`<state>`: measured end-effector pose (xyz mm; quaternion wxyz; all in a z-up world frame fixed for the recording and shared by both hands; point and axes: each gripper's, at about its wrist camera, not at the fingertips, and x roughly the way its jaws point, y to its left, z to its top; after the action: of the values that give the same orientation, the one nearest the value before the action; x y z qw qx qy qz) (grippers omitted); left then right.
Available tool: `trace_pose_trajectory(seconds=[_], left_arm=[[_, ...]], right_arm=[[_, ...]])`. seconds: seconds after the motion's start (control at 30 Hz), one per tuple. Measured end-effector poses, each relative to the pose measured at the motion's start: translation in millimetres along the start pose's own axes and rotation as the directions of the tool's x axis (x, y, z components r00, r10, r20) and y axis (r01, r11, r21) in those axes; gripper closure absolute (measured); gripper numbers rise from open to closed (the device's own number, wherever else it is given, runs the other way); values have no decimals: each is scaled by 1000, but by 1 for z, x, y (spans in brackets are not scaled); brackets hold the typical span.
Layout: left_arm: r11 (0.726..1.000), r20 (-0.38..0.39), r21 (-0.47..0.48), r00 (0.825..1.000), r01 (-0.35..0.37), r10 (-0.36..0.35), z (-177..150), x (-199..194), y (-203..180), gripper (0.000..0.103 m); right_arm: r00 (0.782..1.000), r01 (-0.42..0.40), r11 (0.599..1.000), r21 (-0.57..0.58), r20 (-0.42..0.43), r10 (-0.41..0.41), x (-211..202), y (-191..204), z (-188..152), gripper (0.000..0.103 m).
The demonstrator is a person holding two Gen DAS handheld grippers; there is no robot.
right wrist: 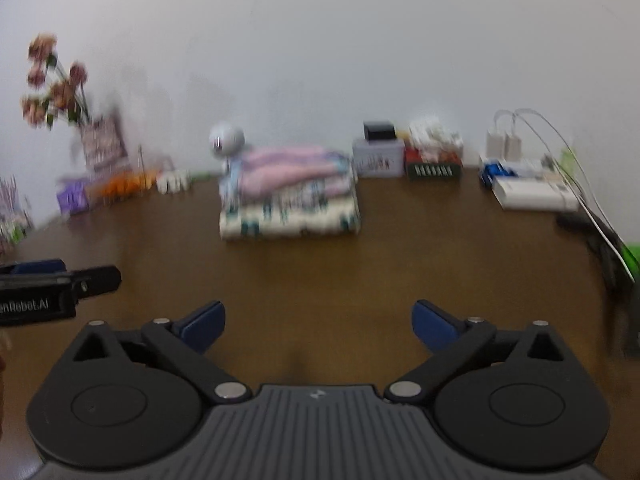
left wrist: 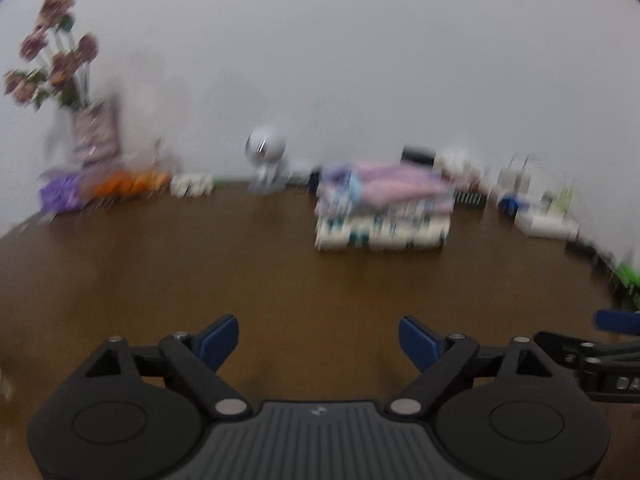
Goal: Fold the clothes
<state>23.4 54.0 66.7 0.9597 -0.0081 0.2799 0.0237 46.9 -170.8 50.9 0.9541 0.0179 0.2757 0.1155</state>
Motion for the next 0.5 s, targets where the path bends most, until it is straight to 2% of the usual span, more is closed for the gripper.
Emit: trace_pose_trajectory(seconds=[0.1, 0.23, 0.5], left_arm=[[999, -21, -37, 999, -26, 25, -27, -13, -3, 15], [998, -36, -56, 999, -29, 27, -49, -22, -15, 13], [998, -60, 55, 998, -21, 24, -61, -2, -48, 12]], right_arm=[[999, 32, 999, -36, -14, -33, -22, -6, -26, 0], [999, 46, 999, -25, -21, -47, -46, -19, -49, 0], [994, 104, 994, 15, -28, -104, -45, -28, -67, 0]])
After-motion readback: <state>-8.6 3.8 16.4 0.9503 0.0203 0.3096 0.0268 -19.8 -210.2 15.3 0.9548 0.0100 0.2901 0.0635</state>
